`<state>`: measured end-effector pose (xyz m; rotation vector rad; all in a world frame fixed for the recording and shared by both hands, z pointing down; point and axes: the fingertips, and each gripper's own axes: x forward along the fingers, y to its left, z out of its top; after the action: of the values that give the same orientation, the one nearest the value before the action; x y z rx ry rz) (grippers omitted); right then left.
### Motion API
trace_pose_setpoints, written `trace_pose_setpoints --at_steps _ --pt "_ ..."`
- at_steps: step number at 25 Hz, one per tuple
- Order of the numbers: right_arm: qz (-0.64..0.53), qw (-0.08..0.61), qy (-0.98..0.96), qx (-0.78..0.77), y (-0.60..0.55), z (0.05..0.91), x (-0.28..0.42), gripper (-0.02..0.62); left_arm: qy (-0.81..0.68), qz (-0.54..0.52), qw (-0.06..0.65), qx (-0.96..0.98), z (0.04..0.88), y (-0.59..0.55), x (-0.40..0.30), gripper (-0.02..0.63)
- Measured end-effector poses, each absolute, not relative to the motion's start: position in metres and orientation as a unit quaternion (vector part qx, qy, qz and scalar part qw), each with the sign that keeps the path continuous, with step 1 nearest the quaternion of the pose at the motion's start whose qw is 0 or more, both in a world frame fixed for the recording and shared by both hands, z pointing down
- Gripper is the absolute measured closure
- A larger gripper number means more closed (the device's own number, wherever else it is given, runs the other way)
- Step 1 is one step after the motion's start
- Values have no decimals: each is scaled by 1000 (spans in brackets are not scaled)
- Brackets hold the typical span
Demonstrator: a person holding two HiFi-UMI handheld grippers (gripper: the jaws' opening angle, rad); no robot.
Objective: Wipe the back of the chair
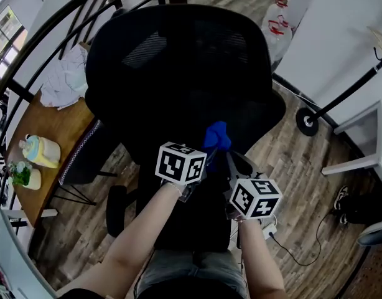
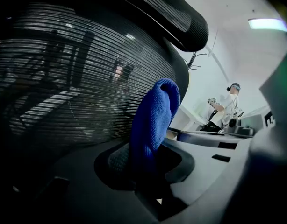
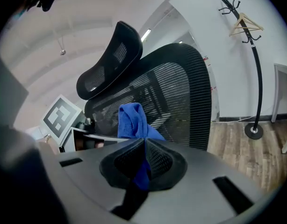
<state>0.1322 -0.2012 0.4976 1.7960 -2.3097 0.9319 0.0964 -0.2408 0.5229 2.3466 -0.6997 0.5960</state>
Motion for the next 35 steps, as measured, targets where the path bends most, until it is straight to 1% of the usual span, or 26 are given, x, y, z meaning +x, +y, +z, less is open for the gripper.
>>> trace_pose_setpoints --at_steps 9,24,35 --pt "297 46 -782 546 -214 489 84 566 -316 199 319 871 516 -255 39 495" --pt "299 52 -824 479 -238 489 -13 566 -410 168 335 832 520 -278 -84 495" --pt "305 75 -841 441 -242 496 -64 566 -465 155 339 803 518 -289 -148 495"
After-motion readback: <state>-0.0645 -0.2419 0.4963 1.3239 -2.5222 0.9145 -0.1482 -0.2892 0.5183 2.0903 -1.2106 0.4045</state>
